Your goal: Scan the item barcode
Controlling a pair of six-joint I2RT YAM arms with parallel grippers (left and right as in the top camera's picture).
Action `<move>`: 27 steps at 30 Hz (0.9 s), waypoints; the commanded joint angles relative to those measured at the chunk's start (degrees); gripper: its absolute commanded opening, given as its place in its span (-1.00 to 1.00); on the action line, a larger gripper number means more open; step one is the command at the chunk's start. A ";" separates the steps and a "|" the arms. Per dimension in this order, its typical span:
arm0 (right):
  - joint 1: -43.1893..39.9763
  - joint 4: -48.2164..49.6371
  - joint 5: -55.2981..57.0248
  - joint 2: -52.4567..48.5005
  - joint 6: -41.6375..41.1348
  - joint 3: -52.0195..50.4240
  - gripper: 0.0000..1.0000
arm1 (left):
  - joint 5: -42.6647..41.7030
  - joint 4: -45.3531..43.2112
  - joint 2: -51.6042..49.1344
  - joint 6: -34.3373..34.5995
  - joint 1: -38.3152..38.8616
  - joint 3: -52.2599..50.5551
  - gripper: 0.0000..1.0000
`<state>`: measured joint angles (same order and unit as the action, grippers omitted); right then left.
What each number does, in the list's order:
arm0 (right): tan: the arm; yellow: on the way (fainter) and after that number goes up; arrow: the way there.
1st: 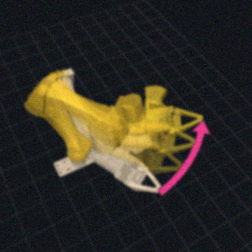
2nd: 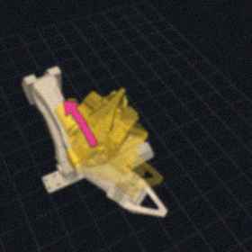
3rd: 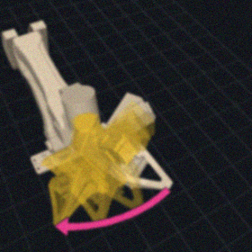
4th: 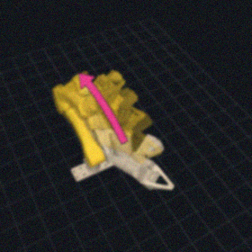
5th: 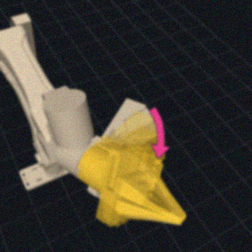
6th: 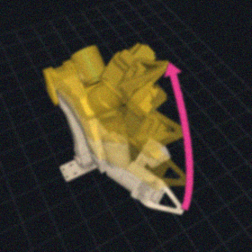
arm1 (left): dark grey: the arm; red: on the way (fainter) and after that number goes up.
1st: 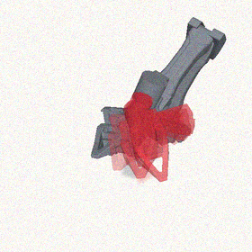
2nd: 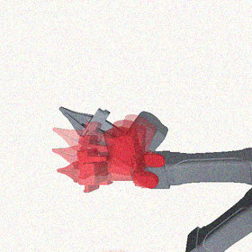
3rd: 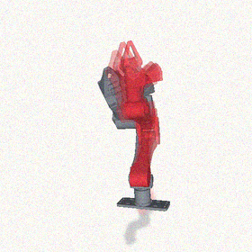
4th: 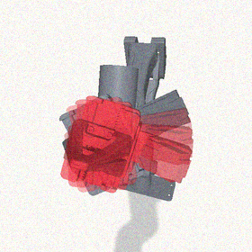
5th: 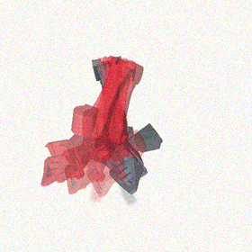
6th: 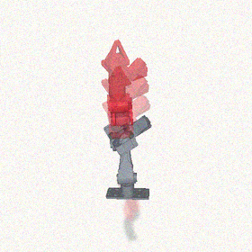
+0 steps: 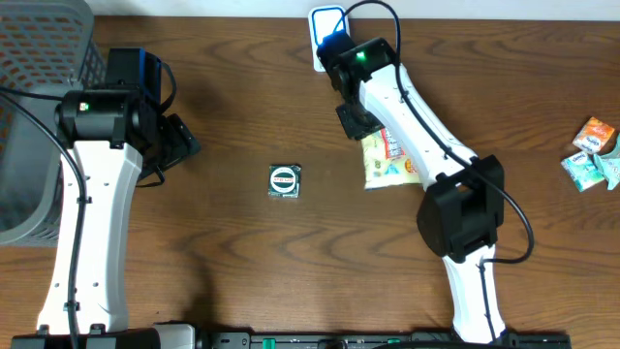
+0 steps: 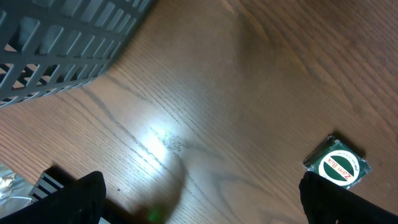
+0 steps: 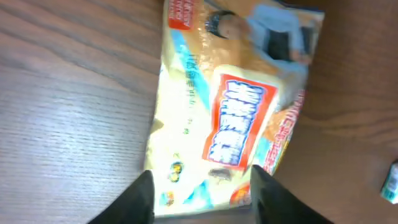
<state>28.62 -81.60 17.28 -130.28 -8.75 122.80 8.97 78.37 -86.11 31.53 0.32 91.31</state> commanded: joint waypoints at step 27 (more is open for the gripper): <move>-7.87 -0.35 -9.16 -0.17 -0.39 -15.78 -0.39 | 0.52 0.24 0.00 0.28 -0.20 -0.02 0.95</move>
<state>20.93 -85.23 12.16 -130.43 -8.64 113.10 8.99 78.32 -86.11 31.53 0.32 91.31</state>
